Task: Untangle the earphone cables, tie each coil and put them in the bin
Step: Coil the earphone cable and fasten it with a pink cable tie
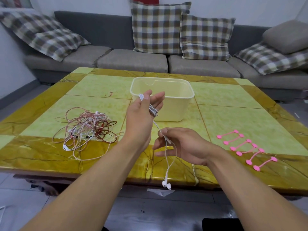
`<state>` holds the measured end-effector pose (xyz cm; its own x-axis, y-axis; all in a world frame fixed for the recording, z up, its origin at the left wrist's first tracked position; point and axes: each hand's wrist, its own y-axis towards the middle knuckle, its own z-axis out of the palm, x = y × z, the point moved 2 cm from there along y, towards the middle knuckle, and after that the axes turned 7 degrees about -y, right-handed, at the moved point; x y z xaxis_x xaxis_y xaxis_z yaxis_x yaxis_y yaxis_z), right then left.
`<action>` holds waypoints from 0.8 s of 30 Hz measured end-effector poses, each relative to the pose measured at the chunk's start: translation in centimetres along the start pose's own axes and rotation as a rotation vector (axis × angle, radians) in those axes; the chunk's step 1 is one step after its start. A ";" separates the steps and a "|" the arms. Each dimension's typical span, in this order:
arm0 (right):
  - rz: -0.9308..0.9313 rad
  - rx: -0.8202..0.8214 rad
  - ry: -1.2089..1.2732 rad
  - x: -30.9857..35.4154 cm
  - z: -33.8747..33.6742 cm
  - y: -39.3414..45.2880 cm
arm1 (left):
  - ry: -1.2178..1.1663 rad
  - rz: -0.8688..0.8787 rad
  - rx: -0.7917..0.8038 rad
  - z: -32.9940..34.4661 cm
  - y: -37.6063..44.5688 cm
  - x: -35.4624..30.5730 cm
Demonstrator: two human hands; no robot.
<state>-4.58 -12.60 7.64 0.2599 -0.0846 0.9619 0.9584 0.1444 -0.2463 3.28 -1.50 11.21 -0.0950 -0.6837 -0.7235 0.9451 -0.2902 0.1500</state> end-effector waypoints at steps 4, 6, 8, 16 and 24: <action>0.013 0.036 0.000 0.4 0.5 -0.1 | 0.190 0.122 0.074 0.2 -0.2 -0.4; 0.011 0.050 -0.008 0.4 0.4 -0.2 | 0.329 0.207 0.100 0.1 -0.2 -0.7; 0.024 0.057 -0.020 0.4 0.1 -0.5 | 0.497 0.315 0.119 -0.5 -0.1 -0.7; -0.072 -0.004 -0.129 2.0 -2.1 -2.2 | 1.047 0.007 0.262 -4.7 0.4 2.1; -0.202 -0.508 -0.043 1.4 -4.7 -1.7 | 0.465 -0.603 0.464 -2.9 -0.8 2.5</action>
<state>-5.32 -17.63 8.89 0.0703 -0.0193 0.9973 0.9281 -0.3653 -0.0725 3.23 -1.04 7.37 -0.3031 -0.0153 -0.9528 0.5439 -0.8238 -0.1598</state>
